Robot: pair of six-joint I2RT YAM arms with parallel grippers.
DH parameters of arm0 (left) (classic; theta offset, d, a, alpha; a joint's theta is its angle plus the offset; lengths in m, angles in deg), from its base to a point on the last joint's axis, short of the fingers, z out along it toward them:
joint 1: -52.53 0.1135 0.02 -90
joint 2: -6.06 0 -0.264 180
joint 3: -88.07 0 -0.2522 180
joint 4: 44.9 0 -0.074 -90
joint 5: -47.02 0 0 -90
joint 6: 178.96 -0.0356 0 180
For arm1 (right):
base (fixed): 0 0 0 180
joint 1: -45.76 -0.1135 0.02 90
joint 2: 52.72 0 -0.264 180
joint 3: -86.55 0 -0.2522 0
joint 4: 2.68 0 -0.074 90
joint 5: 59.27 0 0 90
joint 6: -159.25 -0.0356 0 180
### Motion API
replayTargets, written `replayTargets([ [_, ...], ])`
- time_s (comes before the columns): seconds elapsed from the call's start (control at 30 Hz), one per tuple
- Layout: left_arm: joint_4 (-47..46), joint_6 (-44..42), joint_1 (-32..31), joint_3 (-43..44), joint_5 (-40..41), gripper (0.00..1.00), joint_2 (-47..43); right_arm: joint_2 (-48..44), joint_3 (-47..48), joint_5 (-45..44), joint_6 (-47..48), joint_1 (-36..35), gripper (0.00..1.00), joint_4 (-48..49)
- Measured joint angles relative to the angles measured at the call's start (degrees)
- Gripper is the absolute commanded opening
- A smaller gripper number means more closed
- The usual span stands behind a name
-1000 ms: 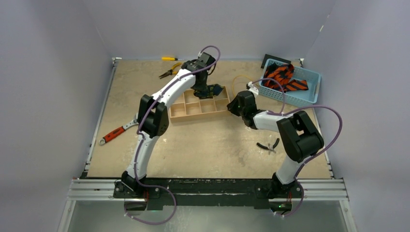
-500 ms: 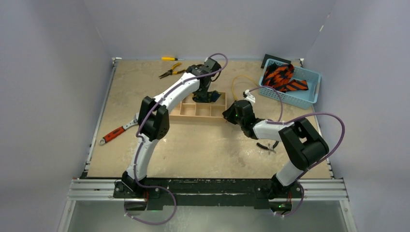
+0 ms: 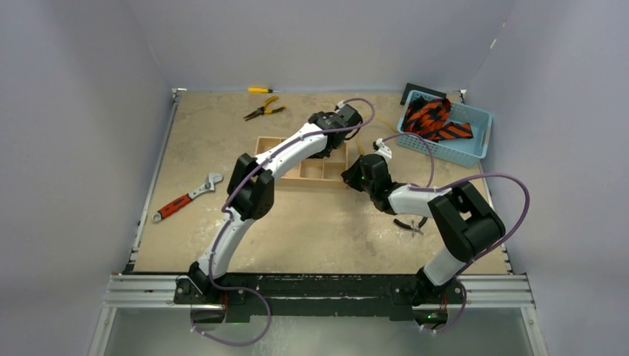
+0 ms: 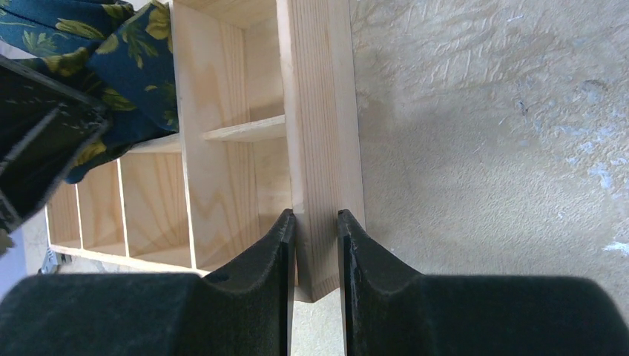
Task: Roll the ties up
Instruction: Place the tie in the storage box.
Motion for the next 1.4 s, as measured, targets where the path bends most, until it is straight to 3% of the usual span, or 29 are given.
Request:
replayTargets([
  [0.43,0.11,-0.61,-1.84,2.45,0.55,0.02,3.06,-1.16,-1.9,0.02,-0.02,0.0,0.15,1.4],
  [0.67,-0.39,-0.72,-1.84,2.56,-1.07,0.47,3.08,-3.19,-2.93,0.02,0.0,0.0,0.27,-0.42],
  [0.87,-1.64,-0.46,-1.84,2.54,-1.95,0.61,2.6,-5.49,-3.78,0.87,-0.04,0.0,0.36,-3.5],
  [1.17,-4.7,-0.39,-1.6,1.31,-2.75,0.67,-5.57,-9.7,-4.59,2.4,0.63,0.0,0.53,-9.09],
  [1.27,-7.72,-0.24,-0.37,-2.71,-5.01,0.67,-11.47,-12.0,-4.66,2.91,1.53,0.0,0.57,-10.58],
  [1.4,-15.56,1.18,5.62,-14.19,-14.01,0.65,-21.2,-14.88,-5.31,3.3,3.15,0.0,0.58,-11.45],
])
